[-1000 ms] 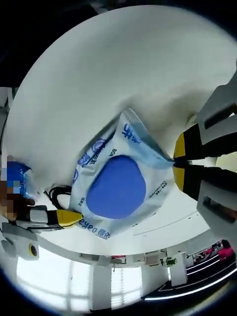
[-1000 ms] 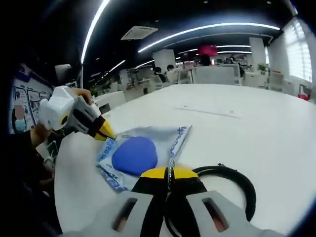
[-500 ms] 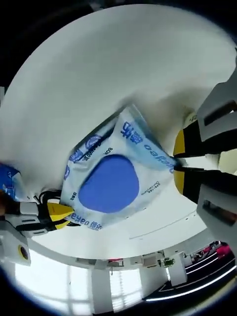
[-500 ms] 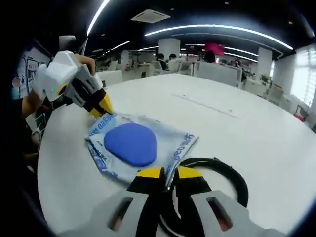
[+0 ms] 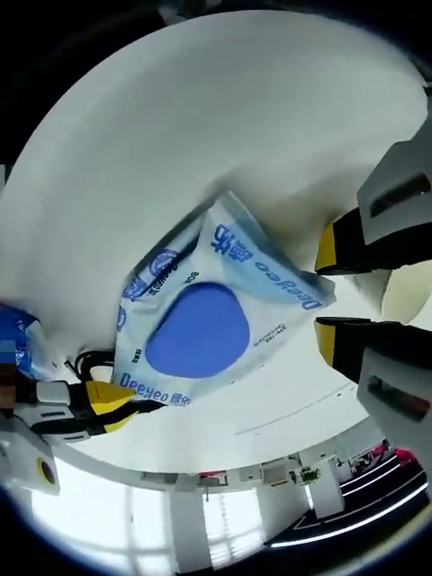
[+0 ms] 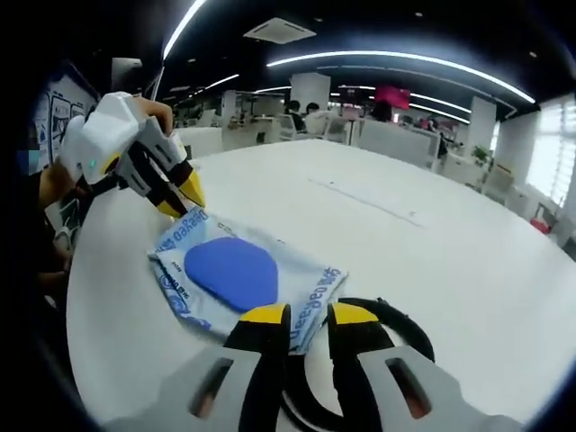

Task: Arrange the tabletop items into an orderly group along one side of the table until the central work area is clear of visible clutter.

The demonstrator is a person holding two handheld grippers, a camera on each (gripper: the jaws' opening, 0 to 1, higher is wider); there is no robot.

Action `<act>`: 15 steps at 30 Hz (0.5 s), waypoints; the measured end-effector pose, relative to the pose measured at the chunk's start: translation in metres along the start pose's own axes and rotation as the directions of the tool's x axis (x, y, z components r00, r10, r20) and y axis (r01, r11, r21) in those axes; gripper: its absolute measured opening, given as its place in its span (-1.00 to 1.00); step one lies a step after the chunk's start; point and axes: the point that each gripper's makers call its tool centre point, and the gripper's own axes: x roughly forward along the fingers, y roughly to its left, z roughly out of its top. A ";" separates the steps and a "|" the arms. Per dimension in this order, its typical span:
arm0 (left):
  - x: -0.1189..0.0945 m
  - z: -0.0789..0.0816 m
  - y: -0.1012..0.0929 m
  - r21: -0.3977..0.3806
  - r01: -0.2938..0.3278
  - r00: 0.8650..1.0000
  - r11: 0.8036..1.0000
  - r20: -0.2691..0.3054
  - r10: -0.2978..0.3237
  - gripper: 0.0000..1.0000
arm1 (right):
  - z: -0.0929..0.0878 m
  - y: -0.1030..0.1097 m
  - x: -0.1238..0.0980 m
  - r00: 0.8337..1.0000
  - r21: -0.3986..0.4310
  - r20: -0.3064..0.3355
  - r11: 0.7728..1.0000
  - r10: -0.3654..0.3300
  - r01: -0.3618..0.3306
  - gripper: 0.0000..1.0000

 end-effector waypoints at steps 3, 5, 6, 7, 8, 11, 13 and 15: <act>-0.007 0.002 0.002 -0.017 -0.003 1.000 1.000 0.015 0.003 -0.66 | 0.005 -0.002 -0.002 1.000 -0.008 0.008 1.000 -0.003 0.003 -0.71; -0.010 0.001 0.002 -0.021 -0.001 1.000 1.000 0.017 0.001 -0.65 | 0.008 -0.004 -0.004 1.000 -0.014 0.014 1.000 -0.008 0.009 -0.71; -0.013 0.001 0.002 -0.023 -0.002 1.000 1.000 0.014 0.003 -0.65 | 0.010 -0.004 -0.004 1.000 -0.015 0.016 1.000 -0.008 0.008 -0.71; -0.015 0.000 0.003 -0.025 -0.006 1.000 1.000 0.011 0.007 -0.65 | 0.011 -0.004 -0.004 1.000 -0.015 0.018 1.000 -0.006 0.007 -0.71; -0.017 -0.001 0.004 -0.023 -0.011 1.000 1.000 0.007 0.011 -0.65 | 0.013 -0.003 -0.005 1.000 -0.018 0.019 1.000 -0.004 0.004 -0.71; -0.024 -0.003 0.007 -0.025 -0.027 1.000 0.999 -0.009 0.027 -0.65 | 0.017 -0.002 -0.005 1.000 -0.027 0.023 1.000 0.001 0.000 -0.71; -0.030 0.001 0.008 -0.059 -0.043 0.999 0.997 0.006 0.043 -0.65 | 0.019 -0.002 -0.005 1.000 -0.034 0.027 0.999 0.003 -0.002 -0.71; -0.035 0.007 0.012 -0.139 -0.078 0.996 0.987 0.037 0.084 -0.65 | 0.020 -0.002 -0.005 1.000 -0.038 0.029 0.999 0.005 -0.003 -0.71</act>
